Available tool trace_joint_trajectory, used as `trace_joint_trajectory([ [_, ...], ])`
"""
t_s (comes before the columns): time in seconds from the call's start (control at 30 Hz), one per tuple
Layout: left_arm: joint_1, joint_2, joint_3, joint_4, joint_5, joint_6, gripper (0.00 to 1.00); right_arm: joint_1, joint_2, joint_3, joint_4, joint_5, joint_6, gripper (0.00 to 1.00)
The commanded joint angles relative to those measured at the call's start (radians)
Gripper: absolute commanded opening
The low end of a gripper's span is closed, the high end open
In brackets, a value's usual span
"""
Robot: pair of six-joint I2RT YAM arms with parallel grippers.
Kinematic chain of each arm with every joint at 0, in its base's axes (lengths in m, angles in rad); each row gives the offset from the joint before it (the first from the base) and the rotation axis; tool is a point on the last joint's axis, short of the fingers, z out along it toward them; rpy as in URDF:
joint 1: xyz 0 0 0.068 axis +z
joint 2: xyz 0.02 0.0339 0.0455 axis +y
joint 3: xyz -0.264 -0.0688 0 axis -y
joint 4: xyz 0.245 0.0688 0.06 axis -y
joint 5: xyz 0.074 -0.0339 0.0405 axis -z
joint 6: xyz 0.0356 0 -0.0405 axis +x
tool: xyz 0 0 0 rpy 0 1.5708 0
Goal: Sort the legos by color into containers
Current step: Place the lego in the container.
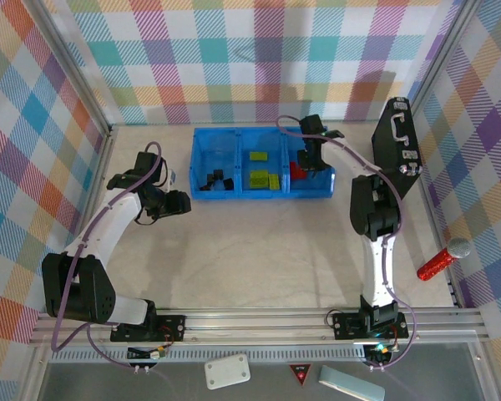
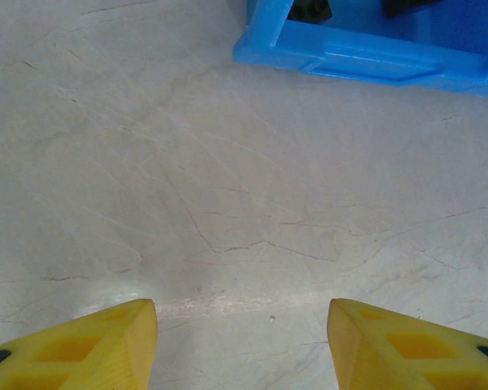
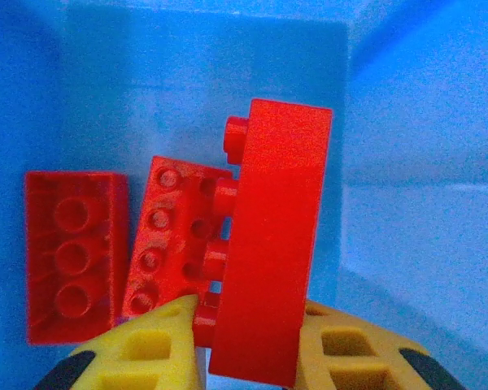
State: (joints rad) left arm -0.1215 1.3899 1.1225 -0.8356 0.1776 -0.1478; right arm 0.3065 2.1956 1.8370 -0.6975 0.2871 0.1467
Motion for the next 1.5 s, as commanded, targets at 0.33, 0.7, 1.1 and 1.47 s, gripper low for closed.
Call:
trace_joint_trajectory([
  [0.33,0.027,-0.012,-0.009,0.007,-0.026,0.023,0.58,-0.015,0.074,0.046,-0.016,0.041,0.020,0.26],
  [0.7,0.052,-0.005,-0.009,0.010,-0.009,0.019,0.59,-0.015,0.039,0.046,-0.034,0.005,0.043,0.37],
  [1.1,0.060,0.005,-0.010,0.009,-0.022,0.018,0.61,-0.015,-0.129,-0.011,-0.057,-0.055,0.055,0.43],
  [1.47,0.060,-0.034,0.013,-0.018,-0.047,-0.026,0.81,-0.017,-0.387,-0.245,-0.017,-0.045,0.037,0.61],
])
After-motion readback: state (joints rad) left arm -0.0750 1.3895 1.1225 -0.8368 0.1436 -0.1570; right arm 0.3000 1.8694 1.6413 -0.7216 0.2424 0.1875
